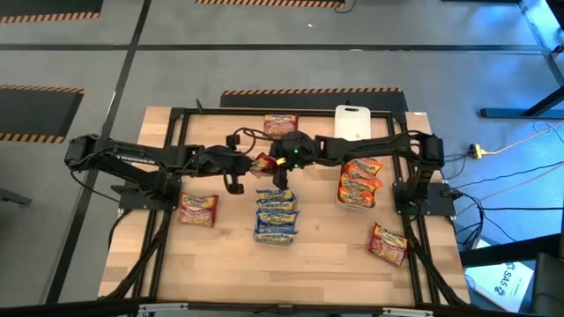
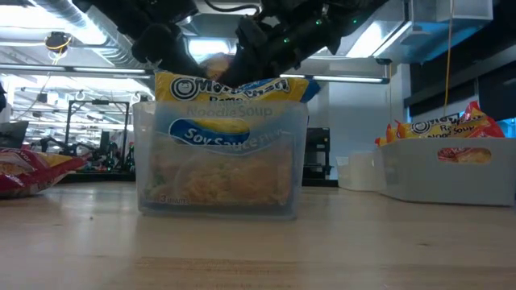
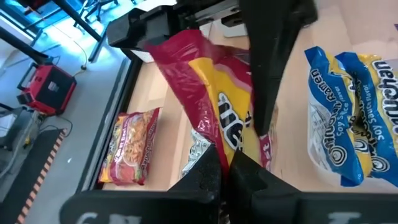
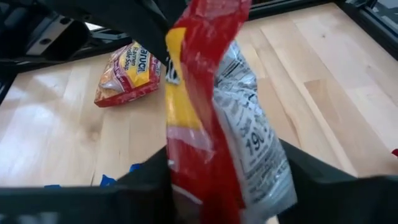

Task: Sort Maruchan noodles
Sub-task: Put the red noodle pack into the white bin

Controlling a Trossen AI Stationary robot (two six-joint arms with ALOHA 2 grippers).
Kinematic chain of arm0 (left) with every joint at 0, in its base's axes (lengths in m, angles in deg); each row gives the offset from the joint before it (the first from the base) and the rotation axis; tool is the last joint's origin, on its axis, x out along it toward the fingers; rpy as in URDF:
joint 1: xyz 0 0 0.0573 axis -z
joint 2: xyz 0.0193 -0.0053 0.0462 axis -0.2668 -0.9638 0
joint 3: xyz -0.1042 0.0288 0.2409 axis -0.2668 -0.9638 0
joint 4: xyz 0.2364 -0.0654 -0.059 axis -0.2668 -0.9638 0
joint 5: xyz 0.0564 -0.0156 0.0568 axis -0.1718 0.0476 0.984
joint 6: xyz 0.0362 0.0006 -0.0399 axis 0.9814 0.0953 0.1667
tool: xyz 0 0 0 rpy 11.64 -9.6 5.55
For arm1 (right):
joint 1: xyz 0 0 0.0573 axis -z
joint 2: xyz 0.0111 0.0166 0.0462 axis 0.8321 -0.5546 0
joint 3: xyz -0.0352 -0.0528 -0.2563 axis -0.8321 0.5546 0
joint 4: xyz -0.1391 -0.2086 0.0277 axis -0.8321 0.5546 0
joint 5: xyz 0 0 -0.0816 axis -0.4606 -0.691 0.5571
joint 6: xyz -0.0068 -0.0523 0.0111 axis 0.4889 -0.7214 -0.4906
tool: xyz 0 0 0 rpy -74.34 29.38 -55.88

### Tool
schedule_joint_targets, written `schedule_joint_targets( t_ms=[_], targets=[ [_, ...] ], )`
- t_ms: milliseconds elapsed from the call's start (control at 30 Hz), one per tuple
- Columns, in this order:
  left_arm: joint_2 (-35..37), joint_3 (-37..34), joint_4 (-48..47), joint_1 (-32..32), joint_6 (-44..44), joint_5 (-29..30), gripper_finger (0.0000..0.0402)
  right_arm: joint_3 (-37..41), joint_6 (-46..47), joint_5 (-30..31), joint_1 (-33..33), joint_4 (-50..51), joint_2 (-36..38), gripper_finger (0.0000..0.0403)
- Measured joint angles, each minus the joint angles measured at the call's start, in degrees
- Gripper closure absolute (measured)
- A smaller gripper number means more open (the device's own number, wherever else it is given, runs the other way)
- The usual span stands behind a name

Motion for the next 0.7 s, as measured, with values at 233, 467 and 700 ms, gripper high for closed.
schedule_joint_targets(
  t_ms=[233, 467, 700],
  targets=[
    [0.0, 0.0, 0.3, 2.0, 1.3, 1.8, 0.0367, 0.0, -2.8, 0.5, 0.0, 0.7, 0.1, 0.0276],
    [1.3, 0.0, 0.4, 3.6, -1.0, 9.6, 0.0290, 0.1, -4.7, 3.3, 0.0, 7.0, 2.8, 0.0275],
    [5.4, 0.2, -2.3, 4.3, -6.9, 10.5, 0.0261, 7.2, -5.9, 5.5, 0.5, 8.8, 11.2, 0.0276]
  ],
)
